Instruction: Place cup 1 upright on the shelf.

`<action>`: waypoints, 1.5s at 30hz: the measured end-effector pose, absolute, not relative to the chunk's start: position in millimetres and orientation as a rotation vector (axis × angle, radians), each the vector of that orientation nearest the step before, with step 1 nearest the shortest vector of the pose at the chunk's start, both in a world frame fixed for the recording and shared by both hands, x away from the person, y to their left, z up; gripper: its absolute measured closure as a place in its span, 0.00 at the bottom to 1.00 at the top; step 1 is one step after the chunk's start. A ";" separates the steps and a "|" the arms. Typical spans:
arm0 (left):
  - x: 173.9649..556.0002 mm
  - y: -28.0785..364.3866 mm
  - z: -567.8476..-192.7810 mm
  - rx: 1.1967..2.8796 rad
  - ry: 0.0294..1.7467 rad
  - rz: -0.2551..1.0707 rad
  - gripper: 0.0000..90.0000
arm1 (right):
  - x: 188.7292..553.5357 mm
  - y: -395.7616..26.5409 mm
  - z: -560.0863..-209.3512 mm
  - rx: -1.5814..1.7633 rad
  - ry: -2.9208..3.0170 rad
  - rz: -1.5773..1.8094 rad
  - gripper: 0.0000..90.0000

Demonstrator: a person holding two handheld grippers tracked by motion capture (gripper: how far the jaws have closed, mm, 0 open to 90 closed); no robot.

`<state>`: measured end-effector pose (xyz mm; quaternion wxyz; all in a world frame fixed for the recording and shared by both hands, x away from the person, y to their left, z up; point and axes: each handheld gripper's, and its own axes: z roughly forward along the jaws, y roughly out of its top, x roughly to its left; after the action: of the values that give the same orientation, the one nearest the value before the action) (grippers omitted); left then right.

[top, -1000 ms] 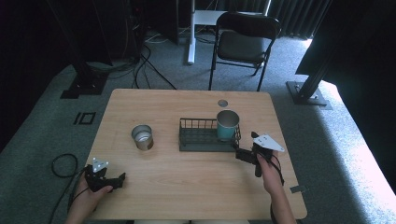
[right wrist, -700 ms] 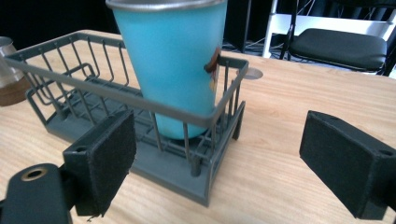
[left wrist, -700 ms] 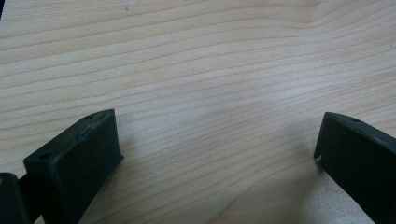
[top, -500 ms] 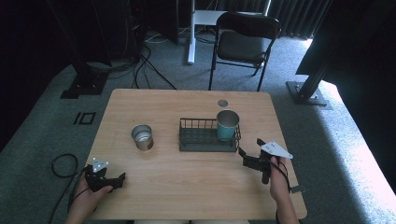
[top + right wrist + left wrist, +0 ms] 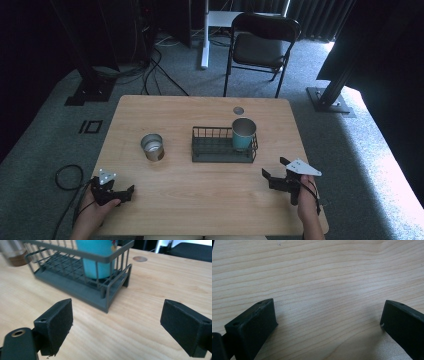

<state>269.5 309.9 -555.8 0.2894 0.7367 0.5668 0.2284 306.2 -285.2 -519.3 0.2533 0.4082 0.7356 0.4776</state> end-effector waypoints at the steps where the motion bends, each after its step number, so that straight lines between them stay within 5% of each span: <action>1: 269.5 309.9 -555.8 1.966 1.513 0.610 0.01 | 304.6 -287.3 -520.3 1.098 2.018 1.301 0.12; 45: 269.5 309.9 -555.8 1.967 1.513 0.609 0.01 | 274.2 -325.0 -557.6 1.064 2.367 1.014 0.13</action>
<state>269.5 309.9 -555.8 0.2891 0.7369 0.5668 0.2283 274.2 -325.0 -557.6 0.1766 0.3759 0.8361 0.3583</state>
